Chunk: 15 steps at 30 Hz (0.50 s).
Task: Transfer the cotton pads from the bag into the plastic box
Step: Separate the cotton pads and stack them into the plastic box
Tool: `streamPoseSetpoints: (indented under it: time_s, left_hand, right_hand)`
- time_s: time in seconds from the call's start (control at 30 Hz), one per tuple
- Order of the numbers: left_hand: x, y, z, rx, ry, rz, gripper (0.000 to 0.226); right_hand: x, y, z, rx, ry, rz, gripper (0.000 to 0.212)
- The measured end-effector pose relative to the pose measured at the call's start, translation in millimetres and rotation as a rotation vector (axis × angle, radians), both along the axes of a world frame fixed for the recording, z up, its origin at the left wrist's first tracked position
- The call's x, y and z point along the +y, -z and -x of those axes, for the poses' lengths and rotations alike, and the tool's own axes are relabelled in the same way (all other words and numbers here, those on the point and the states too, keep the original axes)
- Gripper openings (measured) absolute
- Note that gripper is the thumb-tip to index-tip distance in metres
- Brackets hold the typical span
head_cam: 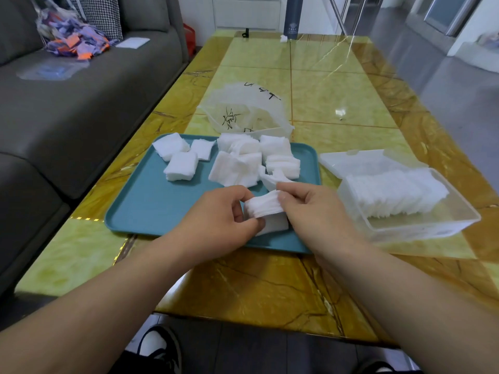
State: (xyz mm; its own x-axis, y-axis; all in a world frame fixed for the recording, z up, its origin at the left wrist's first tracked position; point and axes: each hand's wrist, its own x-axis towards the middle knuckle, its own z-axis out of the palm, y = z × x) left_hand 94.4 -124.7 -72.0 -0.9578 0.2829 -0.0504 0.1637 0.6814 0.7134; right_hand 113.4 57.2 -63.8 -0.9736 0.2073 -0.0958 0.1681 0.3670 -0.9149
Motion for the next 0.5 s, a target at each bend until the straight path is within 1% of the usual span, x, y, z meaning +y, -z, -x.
streamPoseSetpoints:
  time_s: [0.1,0.2,0.3,0.37,0.43,0.5]
  left_hand:
    - [-0.6,0.7,-0.2,0.002,0.005,-0.007,0.015]
    - [0.9,1.2,-0.8,0.001,0.013,-0.011,0.021]
    - [3.8,-0.5,0.9,0.021,-0.001,-0.002,0.016]
    - [5.8,-4.7,2.9,0.035,-0.008,-0.030,0.012]
    - [7.3,-9.2,5.1,0.036,-0.005,-0.075,0.010]
    - [9.0,-12.2,6.8,0.045,0.017,-0.076,0.009]
  right_hand:
    - [-2.1,1.3,0.1,0.016,-0.025,-0.085,0.035]
    - [-4.6,2.6,-0.7,0.027,-0.035,-0.077,0.033]
    - [-5.2,-0.8,0.6,0.022,-0.023,-0.053,0.030]
    - [-2.1,-6.7,1.8,0.006,-0.025,-0.017,0.038]
    - [3.6,-13.6,0.1,-0.005,-0.067,0.045,0.052]
    - [10.6,-19.1,-2.7,0.009,-0.170,0.005,0.064]
